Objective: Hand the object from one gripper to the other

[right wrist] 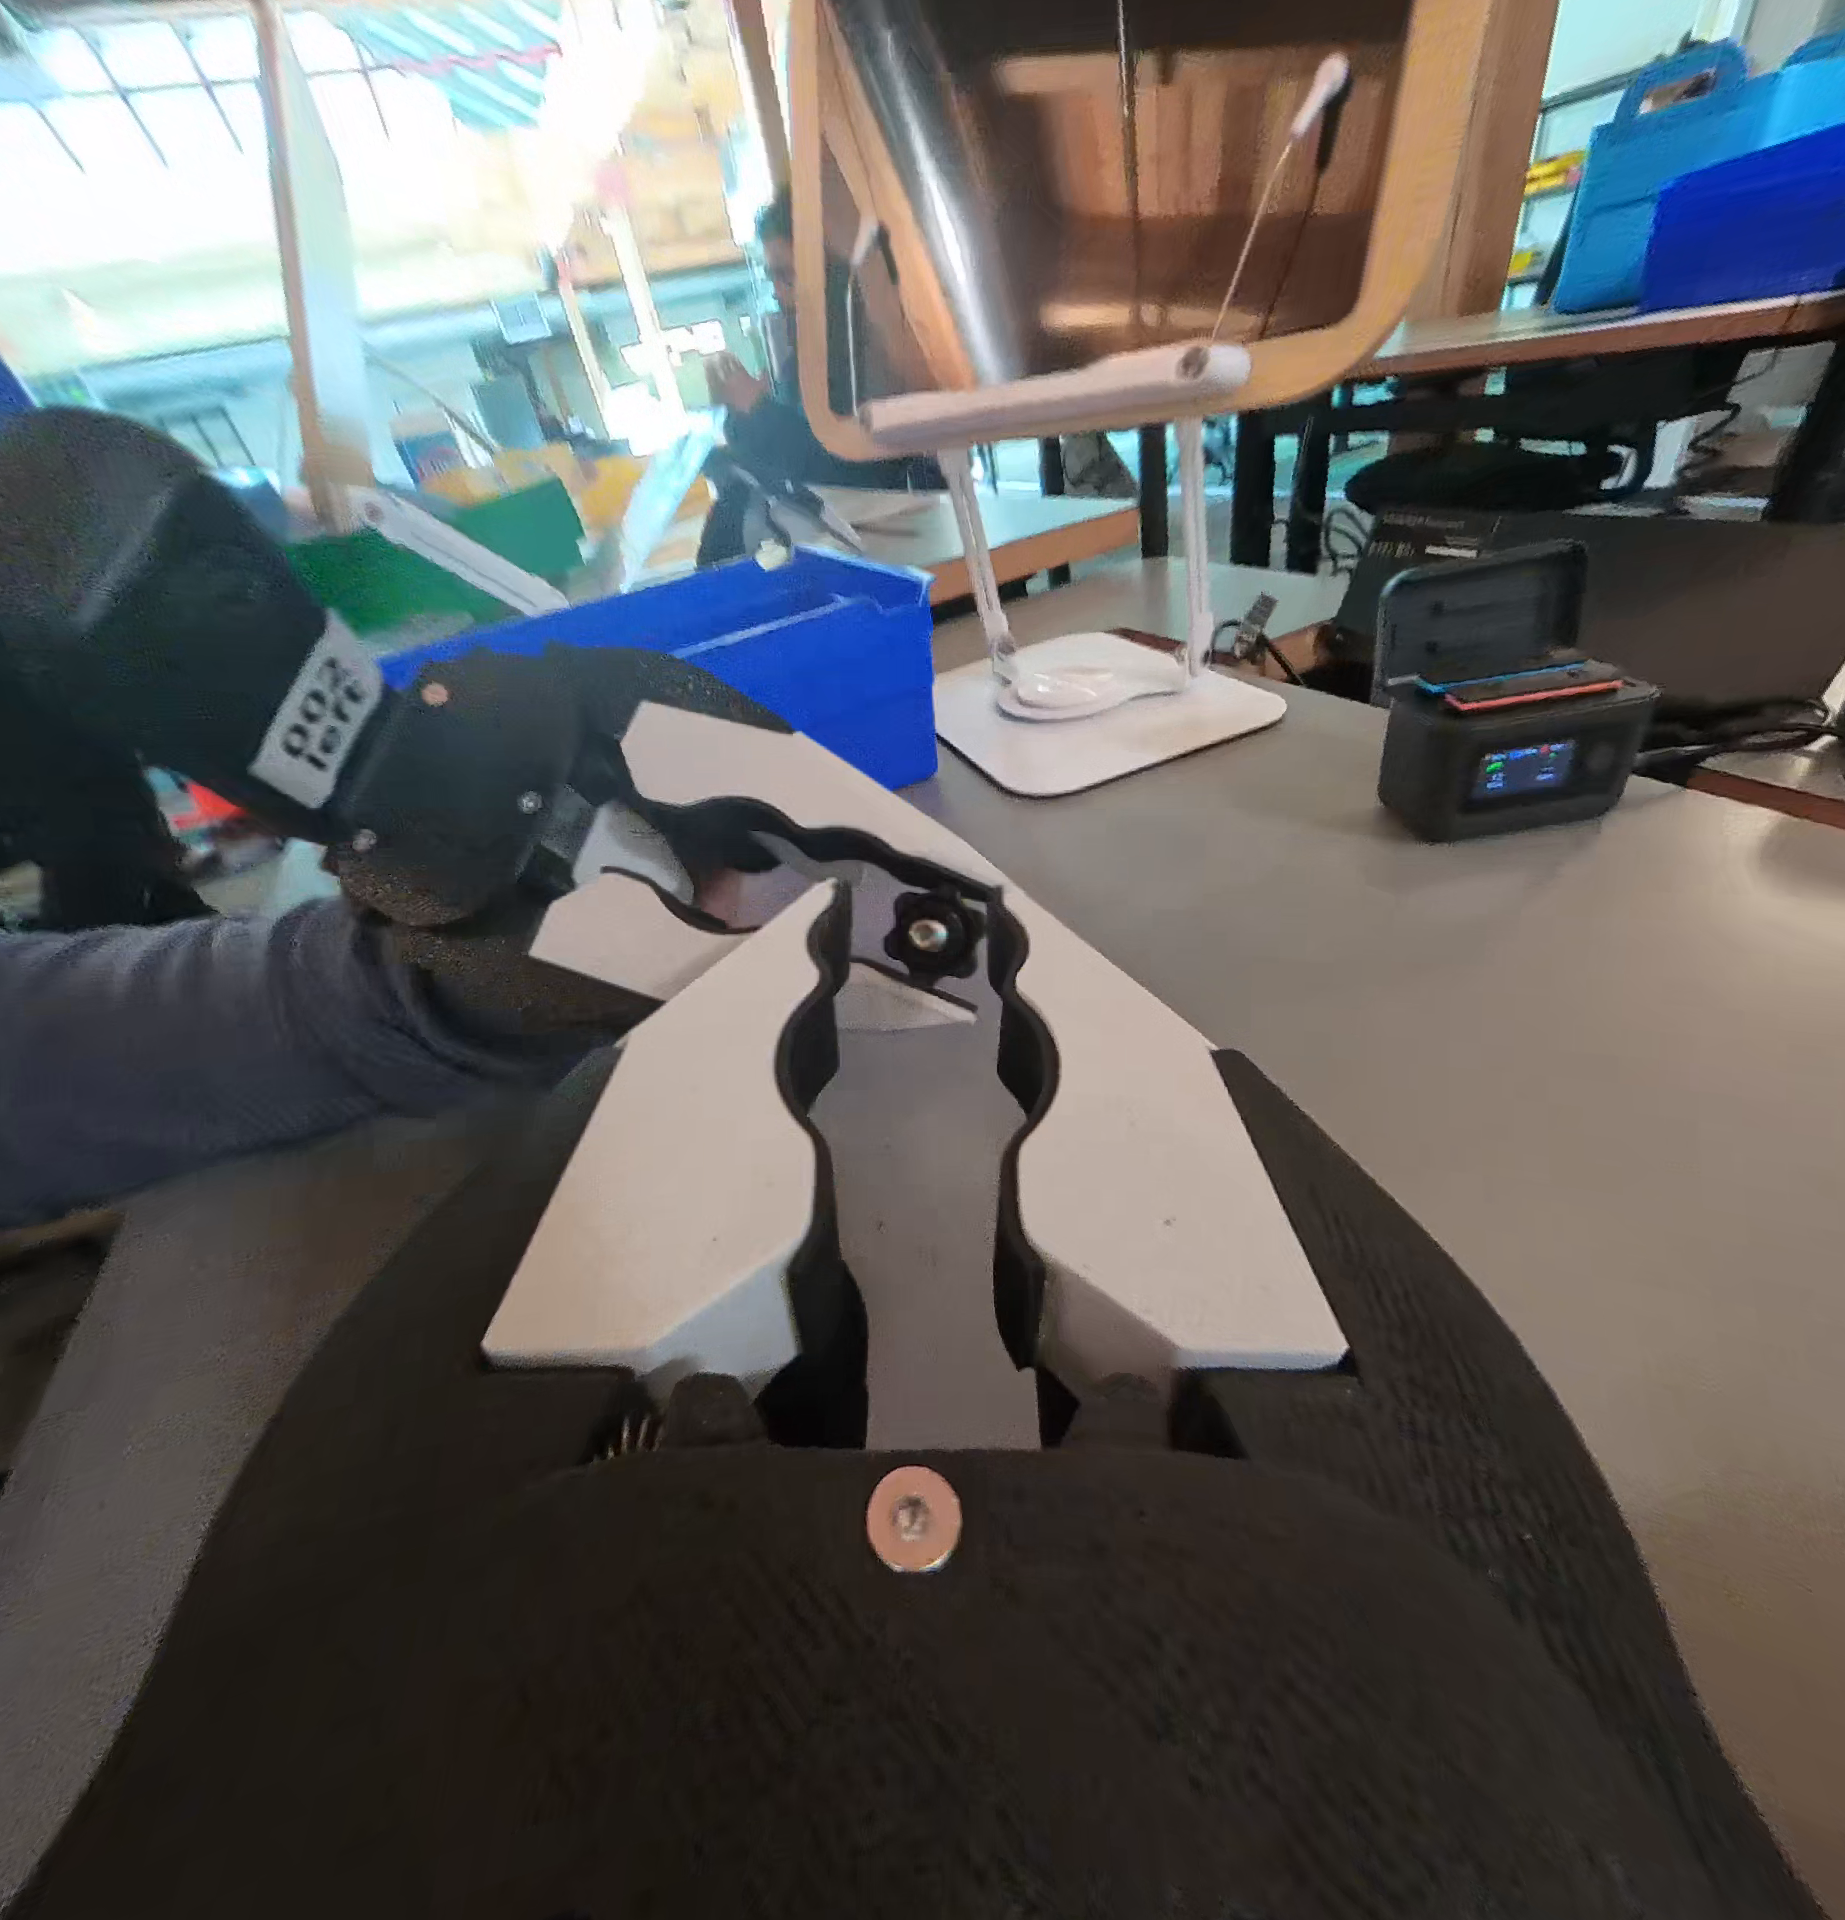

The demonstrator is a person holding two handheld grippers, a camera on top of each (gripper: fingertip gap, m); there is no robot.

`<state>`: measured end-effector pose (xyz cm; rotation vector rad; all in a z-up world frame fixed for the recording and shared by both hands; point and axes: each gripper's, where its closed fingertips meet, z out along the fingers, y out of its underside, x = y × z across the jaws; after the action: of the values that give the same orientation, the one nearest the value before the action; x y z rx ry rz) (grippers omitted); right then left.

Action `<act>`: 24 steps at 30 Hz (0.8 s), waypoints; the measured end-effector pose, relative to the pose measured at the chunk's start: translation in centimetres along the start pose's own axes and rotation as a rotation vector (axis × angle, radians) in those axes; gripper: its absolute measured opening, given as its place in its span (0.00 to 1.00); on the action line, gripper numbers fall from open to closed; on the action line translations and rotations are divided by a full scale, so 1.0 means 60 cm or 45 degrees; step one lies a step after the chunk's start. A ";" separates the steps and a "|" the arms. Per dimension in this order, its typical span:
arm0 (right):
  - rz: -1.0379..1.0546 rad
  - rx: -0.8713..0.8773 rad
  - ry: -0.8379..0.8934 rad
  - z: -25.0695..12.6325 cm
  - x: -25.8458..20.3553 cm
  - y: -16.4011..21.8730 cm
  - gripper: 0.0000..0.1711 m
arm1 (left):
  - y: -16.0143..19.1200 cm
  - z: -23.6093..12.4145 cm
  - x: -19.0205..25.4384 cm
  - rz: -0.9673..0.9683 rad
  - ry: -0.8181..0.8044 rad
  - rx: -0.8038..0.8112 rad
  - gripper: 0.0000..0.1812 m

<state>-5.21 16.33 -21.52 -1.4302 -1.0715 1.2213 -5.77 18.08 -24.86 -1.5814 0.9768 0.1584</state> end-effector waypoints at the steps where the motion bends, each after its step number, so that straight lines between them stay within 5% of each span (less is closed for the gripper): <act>1: -0.009 -0.035 0.016 0.003 0.000 0.007 0.14 | 0.001 0.002 0.002 0.042 -0.018 -0.017 0.13; 12: 0.040 -0.122 -0.022 0.006 0.001 0.027 0.02 | -0.019 -0.005 0.009 0.096 -0.024 0.074 0.13; 18: 0.703 0.069 -0.641 -0.025 -0.054 -0.027 0.02 | -0.077 -0.054 0.018 -0.227 0.272 0.518 0.28; 24: 0.976 0.066 -0.973 -0.045 -0.086 -0.037 0.02 | -0.116 -0.082 0.047 -0.112 0.313 0.705 0.15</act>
<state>-3.26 11.36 -18.27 -1.3987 -0.9596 2.4624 -1.45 11.98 -19.89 -1.1411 1.0275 -0.3511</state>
